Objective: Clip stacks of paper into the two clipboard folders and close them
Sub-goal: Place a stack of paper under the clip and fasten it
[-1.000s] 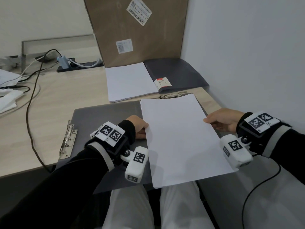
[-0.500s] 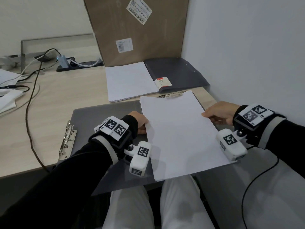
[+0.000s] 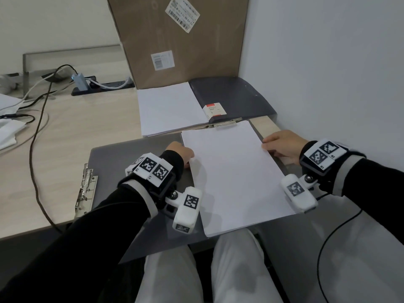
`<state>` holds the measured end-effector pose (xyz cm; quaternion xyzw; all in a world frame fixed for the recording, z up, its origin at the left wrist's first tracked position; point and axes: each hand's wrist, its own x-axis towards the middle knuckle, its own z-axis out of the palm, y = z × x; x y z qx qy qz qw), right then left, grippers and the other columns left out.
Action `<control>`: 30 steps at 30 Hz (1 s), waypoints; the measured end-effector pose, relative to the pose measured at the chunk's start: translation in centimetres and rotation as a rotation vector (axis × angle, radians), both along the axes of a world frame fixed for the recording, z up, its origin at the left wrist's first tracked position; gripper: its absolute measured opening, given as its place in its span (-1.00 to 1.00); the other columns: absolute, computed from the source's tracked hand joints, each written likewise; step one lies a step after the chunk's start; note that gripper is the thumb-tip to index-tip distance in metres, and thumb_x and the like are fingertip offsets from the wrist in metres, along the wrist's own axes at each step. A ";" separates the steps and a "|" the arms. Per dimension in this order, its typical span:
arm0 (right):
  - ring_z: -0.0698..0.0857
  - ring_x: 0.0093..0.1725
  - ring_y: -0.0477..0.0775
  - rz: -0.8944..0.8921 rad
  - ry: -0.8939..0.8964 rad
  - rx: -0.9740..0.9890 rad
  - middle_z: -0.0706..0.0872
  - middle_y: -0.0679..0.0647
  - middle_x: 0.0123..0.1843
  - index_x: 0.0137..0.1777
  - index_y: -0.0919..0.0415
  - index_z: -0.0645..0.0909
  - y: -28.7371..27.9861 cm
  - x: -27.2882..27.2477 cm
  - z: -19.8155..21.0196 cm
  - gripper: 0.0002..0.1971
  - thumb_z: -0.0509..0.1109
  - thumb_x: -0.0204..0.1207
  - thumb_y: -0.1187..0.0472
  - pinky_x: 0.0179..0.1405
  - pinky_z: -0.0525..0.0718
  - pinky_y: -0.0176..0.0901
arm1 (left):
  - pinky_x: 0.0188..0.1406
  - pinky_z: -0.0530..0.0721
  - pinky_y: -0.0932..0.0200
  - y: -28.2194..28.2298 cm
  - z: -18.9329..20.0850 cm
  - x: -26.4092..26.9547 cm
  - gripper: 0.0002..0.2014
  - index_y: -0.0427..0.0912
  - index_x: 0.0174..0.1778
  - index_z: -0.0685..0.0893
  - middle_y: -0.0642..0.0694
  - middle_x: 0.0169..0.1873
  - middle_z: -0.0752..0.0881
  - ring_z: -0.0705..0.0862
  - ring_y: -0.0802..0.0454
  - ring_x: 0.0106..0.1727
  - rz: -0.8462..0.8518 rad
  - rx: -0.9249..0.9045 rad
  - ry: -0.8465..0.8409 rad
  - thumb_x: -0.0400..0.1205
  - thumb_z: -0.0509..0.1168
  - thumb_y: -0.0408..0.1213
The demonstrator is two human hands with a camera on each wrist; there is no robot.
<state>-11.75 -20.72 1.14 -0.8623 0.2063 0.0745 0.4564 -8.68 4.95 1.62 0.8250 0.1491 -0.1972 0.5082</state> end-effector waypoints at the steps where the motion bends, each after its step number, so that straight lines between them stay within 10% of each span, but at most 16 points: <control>1: 0.62 0.05 0.09 -0.015 -0.023 0.023 0.65 0.20 0.11 0.28 0.36 0.59 0.0 -0.1 -0.1 -0.68 0.36 0.53 0.36 0.14 0.64 -0.05 | 0.22 0.69 -0.05 0.1 0.1 -0.1 -0.93 -0.28 -0.13 0.57 -0.38 0.31 0.62 0.69 -0.22 0.18 0.006 0.013 -0.033 0.57 0.23 -0.50; 4: 0.63 0.28 0.15 -0.020 -0.058 0.077 0.62 0.22 0.33 0.45 0.35 0.46 0.1 -0.4 -0.3 -0.54 0.33 0.54 0.37 0.40 0.56 0.01 | 0.37 0.59 -0.11 0.2 -0.1 0.1 -0.55 -0.43 0.41 0.43 -0.37 0.39 0.55 0.57 -0.29 0.39 -0.019 0.054 -0.074 0.57 0.22 -0.49; 14: 0.45 0.50 0.08 0.033 -0.013 0.158 0.42 0.09 0.56 0.62 0.20 0.23 0.1 -1.7 0.3 -0.43 0.26 0.62 0.25 0.36 0.47 -0.14 | 0.41 0.54 -0.04 0.3 -0.1 -0.5 -0.52 -0.41 0.41 0.46 -0.33 0.34 0.58 0.56 -0.26 0.39 -0.093 -0.025 -0.051 0.54 0.27 -0.45; 25: 0.59 0.09 0.11 -0.136 -0.089 0.005 0.62 0.13 0.13 0.20 0.18 0.60 -1.9 -8.6 -1.0 -0.77 0.33 0.56 0.27 0.00 0.55 -0.09 | 0.50 0.26 0.18 1.6 0.1 -8.0 -0.19 -0.11 0.66 0.10 -0.09 0.66 0.16 0.20 -0.05 0.65 -0.510 0.260 -0.179 0.55 0.38 -0.13; 30: 0.62 -0.25 0.05 -0.107 0.014 0.198 0.67 0.14 -0.08 0.01 0.18 0.59 -0.9 -11.2 -1.9 -0.89 0.23 0.65 0.22 -0.28 0.56 -0.15 | 0.67 0.04 -0.08 1.4 -0.2 -11.4 0.11 0.06 0.67 -0.14 -0.05 0.68 -0.26 -0.13 -0.04 0.71 -0.787 0.485 -0.187 0.38 0.49 0.08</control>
